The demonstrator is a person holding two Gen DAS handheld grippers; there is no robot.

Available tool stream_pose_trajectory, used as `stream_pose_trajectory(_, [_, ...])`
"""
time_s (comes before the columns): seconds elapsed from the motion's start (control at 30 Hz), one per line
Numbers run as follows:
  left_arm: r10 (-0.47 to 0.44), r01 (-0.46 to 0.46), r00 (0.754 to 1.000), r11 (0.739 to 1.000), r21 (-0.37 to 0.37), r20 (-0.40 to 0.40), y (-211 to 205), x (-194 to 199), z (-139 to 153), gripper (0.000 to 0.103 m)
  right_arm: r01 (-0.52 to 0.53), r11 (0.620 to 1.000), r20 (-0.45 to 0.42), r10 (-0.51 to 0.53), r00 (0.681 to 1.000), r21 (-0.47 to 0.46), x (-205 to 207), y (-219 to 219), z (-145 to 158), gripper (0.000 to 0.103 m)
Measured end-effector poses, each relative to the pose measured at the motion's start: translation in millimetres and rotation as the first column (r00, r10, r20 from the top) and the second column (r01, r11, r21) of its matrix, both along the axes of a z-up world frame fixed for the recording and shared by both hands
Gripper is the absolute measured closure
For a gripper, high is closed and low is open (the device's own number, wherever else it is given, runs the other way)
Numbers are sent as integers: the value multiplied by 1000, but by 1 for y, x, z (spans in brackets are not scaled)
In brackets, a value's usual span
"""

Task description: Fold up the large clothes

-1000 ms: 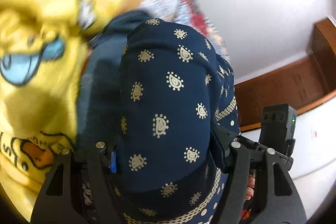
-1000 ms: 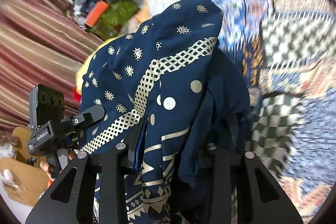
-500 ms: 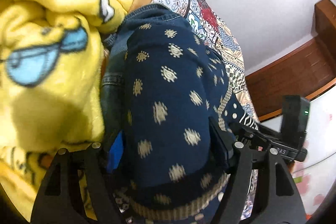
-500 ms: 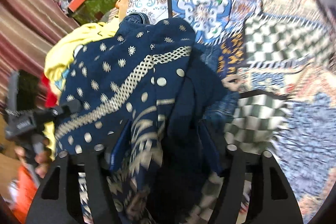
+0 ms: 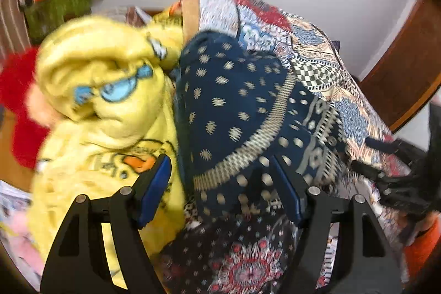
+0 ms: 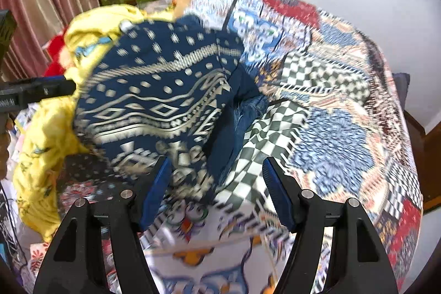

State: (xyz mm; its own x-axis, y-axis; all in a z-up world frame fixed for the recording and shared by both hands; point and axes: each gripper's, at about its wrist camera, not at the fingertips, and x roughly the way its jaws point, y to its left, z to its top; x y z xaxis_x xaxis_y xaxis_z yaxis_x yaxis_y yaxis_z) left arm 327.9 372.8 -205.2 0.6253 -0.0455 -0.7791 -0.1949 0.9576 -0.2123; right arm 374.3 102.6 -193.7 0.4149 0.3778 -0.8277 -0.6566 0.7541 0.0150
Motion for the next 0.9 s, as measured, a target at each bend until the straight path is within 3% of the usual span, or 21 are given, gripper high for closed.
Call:
stream_pose_trajectory(0.17, [-30,18,993,994,107,112,-34,-44,58,31,-10,997,104,2,995,77,-31,-12,57,38])
stream_pose_trajectory(0.3, [-44,11,968,991,134,248,-58,-80,113,31,-36,986,229,-2,973,161,-69,-27,109,38])
stream_pose_trajectory(0.47, [-39,-22,906,990,140,422,-88,-129,173,31,-62,955,374,-53,926,290,-120,-49,166,38])
stream_pose_trajectory(0.57, [-35,-59,851,985,163,524,-107,-163,201,31,-88,925,436,-89,896,369,-149,-63,190,38])
stream_pose_trajectory(0.67, [-40,-102,795,975,199,605,-127,-193,219,31,-104,897,470,-124,874,429,-169,-73,204,38])
stream_pose_trajectory(0.77, [-45,-126,756,969,212,653,-144,-215,230,31,-108,881,499,-156,852,460,-188,-78,213,38])
stream_pose_trajectory(0.9, [-41,-147,724,966,213,688,-155,-233,236,31,-103,870,517,-187,835,481,-200,-83,217,38])
